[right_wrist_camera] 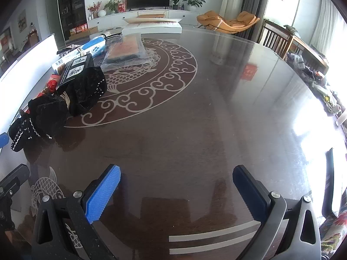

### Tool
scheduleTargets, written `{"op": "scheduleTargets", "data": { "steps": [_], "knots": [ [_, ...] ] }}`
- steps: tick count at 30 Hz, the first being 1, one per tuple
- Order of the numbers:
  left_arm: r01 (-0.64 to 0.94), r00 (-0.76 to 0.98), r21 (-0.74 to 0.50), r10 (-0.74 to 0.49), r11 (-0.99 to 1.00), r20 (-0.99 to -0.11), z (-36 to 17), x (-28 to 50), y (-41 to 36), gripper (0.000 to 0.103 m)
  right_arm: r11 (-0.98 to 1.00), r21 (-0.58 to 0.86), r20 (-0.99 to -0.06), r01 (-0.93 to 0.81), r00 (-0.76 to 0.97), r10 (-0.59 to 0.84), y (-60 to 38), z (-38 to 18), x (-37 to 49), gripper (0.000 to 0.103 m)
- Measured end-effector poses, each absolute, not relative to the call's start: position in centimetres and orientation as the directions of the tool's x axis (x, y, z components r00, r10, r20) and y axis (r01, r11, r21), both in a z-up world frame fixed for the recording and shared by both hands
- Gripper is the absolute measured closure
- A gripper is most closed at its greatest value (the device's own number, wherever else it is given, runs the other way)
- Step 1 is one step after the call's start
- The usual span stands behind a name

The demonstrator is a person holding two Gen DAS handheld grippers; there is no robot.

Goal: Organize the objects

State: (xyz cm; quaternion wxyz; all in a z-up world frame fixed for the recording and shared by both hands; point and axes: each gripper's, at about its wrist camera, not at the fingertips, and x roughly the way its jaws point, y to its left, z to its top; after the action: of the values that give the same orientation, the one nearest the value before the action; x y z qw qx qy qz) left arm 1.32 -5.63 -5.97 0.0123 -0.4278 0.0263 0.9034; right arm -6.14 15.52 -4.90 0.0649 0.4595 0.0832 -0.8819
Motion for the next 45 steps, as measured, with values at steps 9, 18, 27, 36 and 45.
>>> {"op": "scheduleTargets", "data": {
  "steps": [9, 18, 27, 36, 45],
  "knots": [
    [-0.047, -0.608, 0.107, -0.056, -0.993, -0.792, -6.8, -0.1, -4.5, 0.0, -0.978, -0.083, -0.83, 0.19, -0.556, -0.037, 15.6, -5.2, -6.4, 0.0],
    [-0.035, -0.562, 0.107, -0.069, -0.994, -0.824, -7.7, -2.5, -4.4, 0.0, -0.985, -0.035, -0.841, 0.172, -0.537, -0.064, 16.1, -5.5, -6.7, 0.0],
    [-0.006, -0.526, 0.008, -0.004, -1.0, -0.851, -8.3, -6.6, -4.7, 0.0, -0.986, -0.011, -0.843, 0.164, -0.533, -0.079, 16.3, -5.6, -6.8, 0.0],
    [-0.016, -0.549, 0.008, 0.002, -1.0, -0.836, -8.5, -6.7, -4.4, 0.0, -0.987, -0.013, -0.831, 0.161, -0.55, -0.079, 16.3, -5.8, -6.6, 0.0],
    [-0.014, -0.552, 0.006, 0.003, -1.0, -0.834, -8.4, -6.5, -4.5, 0.0, -0.988, -0.014, -0.822, 0.152, -0.564, -0.076, 16.2, -5.7, -6.4, 0.0]
  ]
}}
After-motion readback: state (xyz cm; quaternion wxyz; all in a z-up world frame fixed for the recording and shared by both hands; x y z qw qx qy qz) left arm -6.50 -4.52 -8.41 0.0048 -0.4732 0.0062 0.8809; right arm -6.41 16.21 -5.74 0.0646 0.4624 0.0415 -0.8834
